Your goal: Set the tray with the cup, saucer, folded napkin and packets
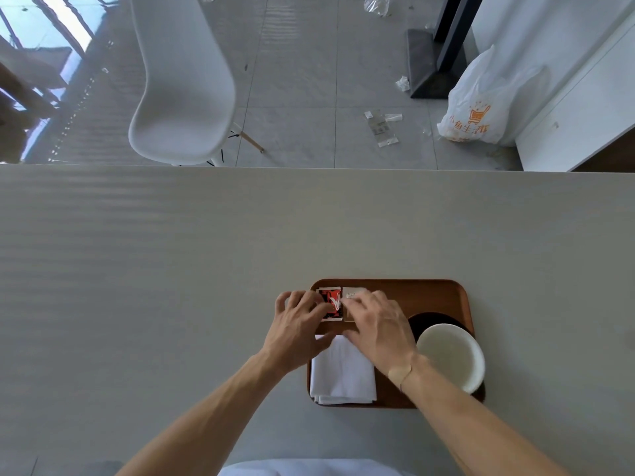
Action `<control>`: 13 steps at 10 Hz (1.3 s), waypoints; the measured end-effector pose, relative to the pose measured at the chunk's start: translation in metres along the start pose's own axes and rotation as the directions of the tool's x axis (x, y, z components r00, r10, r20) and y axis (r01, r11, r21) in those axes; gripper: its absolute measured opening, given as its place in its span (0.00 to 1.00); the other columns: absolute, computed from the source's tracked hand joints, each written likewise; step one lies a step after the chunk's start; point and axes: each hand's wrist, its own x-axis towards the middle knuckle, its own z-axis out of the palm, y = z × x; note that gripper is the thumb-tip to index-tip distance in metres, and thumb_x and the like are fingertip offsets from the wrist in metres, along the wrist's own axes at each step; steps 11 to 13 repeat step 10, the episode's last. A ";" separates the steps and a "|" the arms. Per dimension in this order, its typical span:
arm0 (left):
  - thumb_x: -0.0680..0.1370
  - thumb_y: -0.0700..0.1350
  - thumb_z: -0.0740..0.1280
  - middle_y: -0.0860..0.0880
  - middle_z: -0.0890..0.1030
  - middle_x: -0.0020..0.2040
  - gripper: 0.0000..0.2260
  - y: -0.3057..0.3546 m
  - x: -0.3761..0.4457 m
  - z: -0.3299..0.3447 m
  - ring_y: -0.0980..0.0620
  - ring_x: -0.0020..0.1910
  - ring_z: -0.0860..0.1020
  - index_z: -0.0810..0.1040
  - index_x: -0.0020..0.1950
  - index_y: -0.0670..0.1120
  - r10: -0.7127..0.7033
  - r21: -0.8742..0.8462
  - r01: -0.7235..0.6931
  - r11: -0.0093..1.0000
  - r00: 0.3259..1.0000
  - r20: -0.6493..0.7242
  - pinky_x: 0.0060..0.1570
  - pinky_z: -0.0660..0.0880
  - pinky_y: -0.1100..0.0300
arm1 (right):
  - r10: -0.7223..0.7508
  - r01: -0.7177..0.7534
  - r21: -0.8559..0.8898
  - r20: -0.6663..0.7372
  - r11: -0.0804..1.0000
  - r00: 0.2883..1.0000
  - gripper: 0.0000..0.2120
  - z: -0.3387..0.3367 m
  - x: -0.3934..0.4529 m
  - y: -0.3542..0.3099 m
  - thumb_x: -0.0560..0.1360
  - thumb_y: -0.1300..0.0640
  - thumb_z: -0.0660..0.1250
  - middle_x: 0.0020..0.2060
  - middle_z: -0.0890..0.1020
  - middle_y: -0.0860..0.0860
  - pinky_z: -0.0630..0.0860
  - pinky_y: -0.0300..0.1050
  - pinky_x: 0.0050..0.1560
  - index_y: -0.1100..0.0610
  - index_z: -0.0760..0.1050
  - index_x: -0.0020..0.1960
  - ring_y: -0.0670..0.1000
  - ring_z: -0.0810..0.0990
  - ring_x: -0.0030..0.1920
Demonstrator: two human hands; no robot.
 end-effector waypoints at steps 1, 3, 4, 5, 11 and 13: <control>0.68 0.60 0.72 0.53 0.77 0.57 0.23 0.001 -0.025 0.003 0.48 0.58 0.74 0.76 0.61 0.56 0.040 -0.016 -0.039 0.999 0.998 0.048 0.62 0.66 0.48 | -0.057 0.057 0.013 -0.007 0.998 0.998 0.28 0.007 -0.027 -0.018 0.65 0.47 0.77 0.53 0.80 0.48 0.78 0.46 0.50 0.52 0.76 0.63 0.51 0.79 0.52; 0.68 0.62 0.71 0.52 0.75 0.64 0.26 0.004 -0.073 0.011 0.47 0.61 0.73 0.74 0.64 0.57 0.031 0.027 -0.035 0.999 0.990 0.137 0.62 0.69 0.48 | -0.067 0.067 -0.015 0.035 0.998 0.997 0.35 0.040 -0.081 -0.033 0.52 0.44 0.83 0.50 0.84 0.48 0.82 0.41 0.46 0.51 0.82 0.58 0.48 0.83 0.51; 0.69 0.62 0.70 0.51 0.76 0.65 0.24 0.006 -0.082 0.011 0.46 0.61 0.74 0.75 0.63 0.57 0.005 0.049 -0.012 0.999 0.990 0.138 0.61 0.69 0.48 | -0.054 0.055 -0.044 0.024 0.997 0.998 0.33 0.046 -0.091 -0.026 0.52 0.45 0.84 0.50 0.84 0.49 0.82 0.43 0.47 0.51 0.83 0.55 0.50 0.83 0.52; 0.71 0.62 0.70 0.50 0.76 0.66 0.23 0.009 -0.085 0.010 0.46 0.62 0.75 0.75 0.64 0.57 -0.016 0.060 0.008 0.998 0.989 0.144 0.62 0.69 0.48 | -0.037 0.038 -0.028 0.029 0.999 0.999 0.33 0.049 -0.094 -0.022 0.52 0.45 0.84 0.50 0.84 0.50 0.82 0.44 0.48 0.51 0.83 0.55 0.50 0.83 0.52; 0.76 0.58 0.66 0.55 0.79 0.56 0.15 0.017 -0.092 -0.026 0.52 0.55 0.78 0.78 0.60 0.55 0.000 -0.103 -0.004 0.995 0.999 -0.034 0.62 0.69 0.51 | 0.073 -0.062 0.275 -0.031 0.959 0.997 0.20 0.014 -0.114 -0.037 0.75 0.45 0.68 0.62 0.78 0.42 0.73 0.39 0.61 0.46 0.75 0.66 0.43 0.74 0.63; 0.76 0.58 0.66 0.55 0.79 0.56 0.15 0.017 -0.092 -0.026 0.52 0.55 0.78 0.78 0.60 0.55 0.000 -0.103 -0.004 0.995 0.999 -0.034 0.62 0.69 0.51 | 0.073 -0.062 0.275 -0.031 0.959 0.997 0.20 0.014 -0.114 -0.037 0.75 0.45 0.68 0.62 0.78 0.42 0.73 0.39 0.61 0.46 0.75 0.66 0.43 0.74 0.63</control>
